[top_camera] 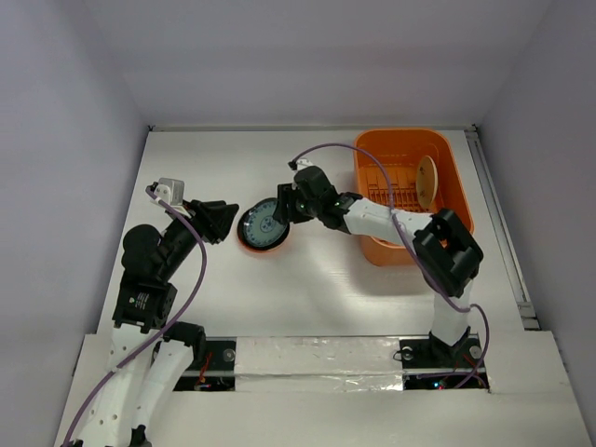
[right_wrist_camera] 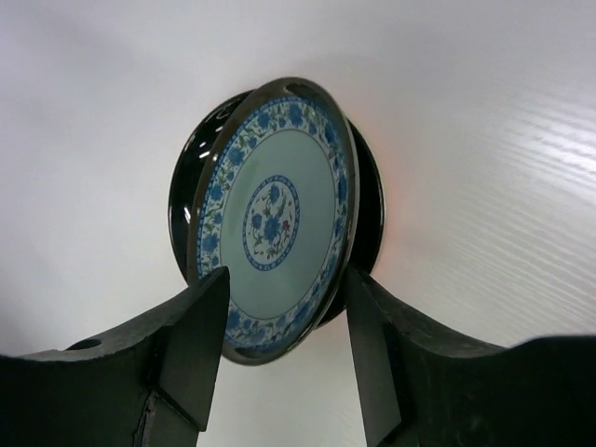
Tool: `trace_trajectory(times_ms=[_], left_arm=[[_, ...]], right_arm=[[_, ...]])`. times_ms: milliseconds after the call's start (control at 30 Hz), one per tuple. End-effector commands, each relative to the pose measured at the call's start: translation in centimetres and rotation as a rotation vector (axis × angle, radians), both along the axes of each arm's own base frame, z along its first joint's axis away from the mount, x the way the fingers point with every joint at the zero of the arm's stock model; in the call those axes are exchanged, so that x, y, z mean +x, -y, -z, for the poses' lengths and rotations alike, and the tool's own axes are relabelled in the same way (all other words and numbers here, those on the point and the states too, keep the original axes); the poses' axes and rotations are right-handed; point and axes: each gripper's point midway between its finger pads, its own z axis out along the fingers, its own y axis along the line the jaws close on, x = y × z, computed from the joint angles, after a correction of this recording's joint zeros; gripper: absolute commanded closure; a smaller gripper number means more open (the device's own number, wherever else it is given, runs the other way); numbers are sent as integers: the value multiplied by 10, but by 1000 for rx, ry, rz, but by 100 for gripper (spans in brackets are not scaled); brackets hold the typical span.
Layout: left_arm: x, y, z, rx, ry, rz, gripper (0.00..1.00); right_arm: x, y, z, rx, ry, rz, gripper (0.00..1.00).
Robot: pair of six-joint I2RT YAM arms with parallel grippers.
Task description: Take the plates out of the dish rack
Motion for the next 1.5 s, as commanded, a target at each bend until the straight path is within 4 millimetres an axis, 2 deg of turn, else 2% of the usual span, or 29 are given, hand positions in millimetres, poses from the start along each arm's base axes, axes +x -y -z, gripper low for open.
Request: trace_trajectory(times_ms=[0,67,100,133,200,233,267,300,333,367,433,467,533,567,667,700,767,933,1033,1167,1267,1400,1467], left_arm=[[0,0,-13,-15,51,3,63],[0,0,-13,-14,53,3,63],[-1,0,-14,-14,54,2,64],[-1,0,-15,-14,60,3,63],[-2,0,-16,-15,60,3,63],[-2,-1,-16,-15,60,0,63],[-2,-1,-16,-14,63,-2,63],[-3,-1,-17,-15,66,-2,63],[-5,1,-18,-16,70,8,63],[-5,0,-18,-16,72,3,63],[-6,1,-18,-15,73,8,63],[-6,1,-19,-17,74,6,63],[-9,6,-19,-17,74,29,63],[-9,6,-19,-17,74,28,63],[-12,9,-22,-14,86,41,63],[-14,11,-24,-17,93,47,63],[-16,12,-26,-16,101,51,63],[-23,15,-25,-12,99,69,63],[-27,17,-26,-11,106,78,62],[-32,19,-30,-12,123,92,62],[-35,19,-32,-13,130,93,62],[-39,19,-35,-16,142,99,62],[-41,21,-35,-17,142,108,62]], right_arm=[[14,19,-72,4,165,74,42],[18,32,-80,-40,194,112,45],[22,45,-81,-87,216,160,47],[22,53,-94,-91,244,184,48],[32,80,-101,-136,269,258,59],[33,94,-112,-139,289,289,64],[35,106,-115,-157,292,317,80],[38,122,-120,-182,308,356,91],[46,144,-123,-205,312,406,97],[43,166,-132,-231,320,447,100],[53,225,-145,-315,353,624,100],[49,249,-153,-335,366,685,100],[48,295,-157,-404,362,798,100],[49,329,-157,-441,344,879,99],[39,389,-156,-551,288,1003,80],[38,399,-153,-588,277,1011,62],[40,409,-150,-602,264,1013,51],[55,427,-124,-671,191,1025,49],[59,437,-114,-718,147,1030,51],[73,430,-98,-736,113,981,53],[74,441,-90,-789,86,1000,54],[78,443,-86,-826,64,999,66],[78,443,-86,-833,64,997,68]])
